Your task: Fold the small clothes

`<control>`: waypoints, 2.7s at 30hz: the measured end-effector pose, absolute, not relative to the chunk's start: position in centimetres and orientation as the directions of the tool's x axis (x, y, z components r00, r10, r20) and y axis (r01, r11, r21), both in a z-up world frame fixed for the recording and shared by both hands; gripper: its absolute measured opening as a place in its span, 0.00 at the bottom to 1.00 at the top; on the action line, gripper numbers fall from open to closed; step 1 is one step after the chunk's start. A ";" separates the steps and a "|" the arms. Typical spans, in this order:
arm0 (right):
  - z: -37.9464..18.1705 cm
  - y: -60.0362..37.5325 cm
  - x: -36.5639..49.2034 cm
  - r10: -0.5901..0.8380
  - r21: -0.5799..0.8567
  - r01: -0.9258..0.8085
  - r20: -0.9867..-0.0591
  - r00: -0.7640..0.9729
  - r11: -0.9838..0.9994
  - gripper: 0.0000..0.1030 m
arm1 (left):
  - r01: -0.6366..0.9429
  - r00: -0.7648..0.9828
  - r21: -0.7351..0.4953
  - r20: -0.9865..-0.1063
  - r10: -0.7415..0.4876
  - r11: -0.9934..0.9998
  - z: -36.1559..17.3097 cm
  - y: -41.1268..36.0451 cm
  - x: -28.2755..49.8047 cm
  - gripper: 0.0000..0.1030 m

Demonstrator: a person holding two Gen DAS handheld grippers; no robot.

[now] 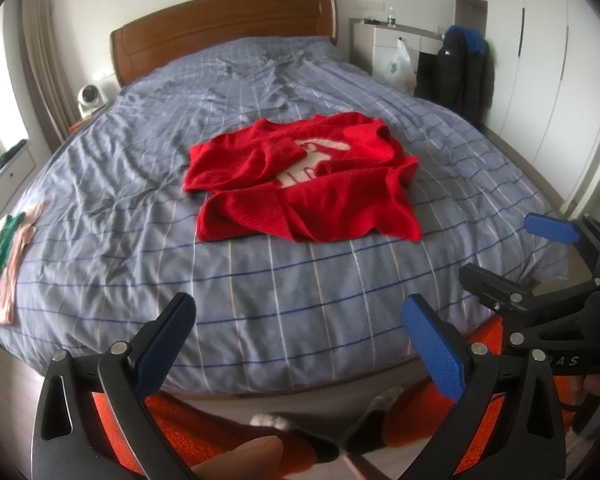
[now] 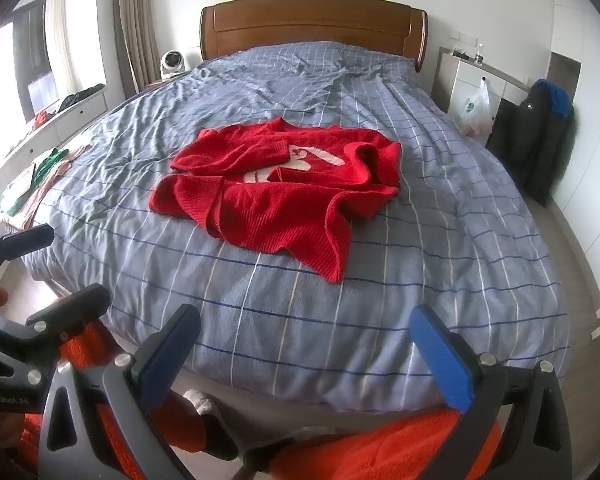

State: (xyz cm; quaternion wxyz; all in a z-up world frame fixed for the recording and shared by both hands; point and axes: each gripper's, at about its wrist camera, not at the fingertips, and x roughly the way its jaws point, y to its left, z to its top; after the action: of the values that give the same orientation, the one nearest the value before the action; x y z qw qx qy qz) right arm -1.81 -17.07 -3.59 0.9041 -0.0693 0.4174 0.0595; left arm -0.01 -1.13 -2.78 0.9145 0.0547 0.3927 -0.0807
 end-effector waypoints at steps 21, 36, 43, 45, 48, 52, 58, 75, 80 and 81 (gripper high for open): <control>-3.8 -16.9 -1.9 0.049 -0.077 -0.168 -0.765 0.642 0.983 1.00 | 0.189 0.679 0.037 -0.727 -0.103 0.981 -2.9 -1.4 -0.2 1.00; -4.4 -16.7 -2.2 0.056 -0.075 -0.177 -0.767 0.639 0.981 1.00 | 0.178 0.643 -0.002 -0.757 -0.118 0.984 -3.6 -0.4 0.0 1.00; -6.5 -22.5 1.4 0.048 -0.019 -0.095 -0.755 0.654 0.995 1.00 | 0.050 0.593 -0.088 -0.799 -0.101 0.995 -4.8 4.4 1.0 1.00; -7.9 -24.1 3.1 0.077 0.028 -0.087 -0.776 0.626 0.996 1.00 | 0.019 0.580 -0.109 -0.809 -0.100 0.994 -5.2 5.1 1.2 1.00; -9.7 -24.7 6.3 0.171 0.137 -0.103 -0.797 0.579 0.985 0.92 | -0.009 0.570 -0.127 -0.815 -0.099 0.992 -5.6 5.3 1.3 1.00; -12.7 -22.9 10.5 0.290 0.238 -0.166 -0.793 0.535 0.957 0.71 | 0.001 0.562 -0.121 -0.821 -0.101 0.993 -5.8 5.2 1.2 1.00; -12.0 -24.6 8.2 0.451 0.450 -0.126 -0.749 0.485 0.884 0.07 | -0.037 0.598 -0.062 -0.801 -0.028 0.997 -5.4 8.1 0.3 1.00; -13.8 -29.7 1.4 0.360 0.415 0.011 -0.801 0.477 0.910 0.06 | 0.058 0.403 -0.290 -0.869 -0.288 0.955 -16.0 5.6 7.3 0.81; -14.0 -30.3 2.0 0.364 0.416 -0.003 -0.792 0.491 0.909 0.08 | 0.073 0.366 -0.293 -0.881 -0.300 0.953 -17.5 3.7 8.1 0.04; -14.3 -30.3 2.0 0.370 0.423 -0.003 -0.789 0.491 0.906 0.12 | 0.071 0.367 -0.294 -0.881 -0.299 0.953 -17.4 3.5 8.2 0.04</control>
State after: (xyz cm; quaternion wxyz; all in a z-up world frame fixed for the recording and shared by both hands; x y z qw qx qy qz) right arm 2.04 -30.29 -14.28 0.8431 0.1865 0.4921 0.1105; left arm 8.16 3.51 -17.43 0.8203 -0.1035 0.5512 -0.1126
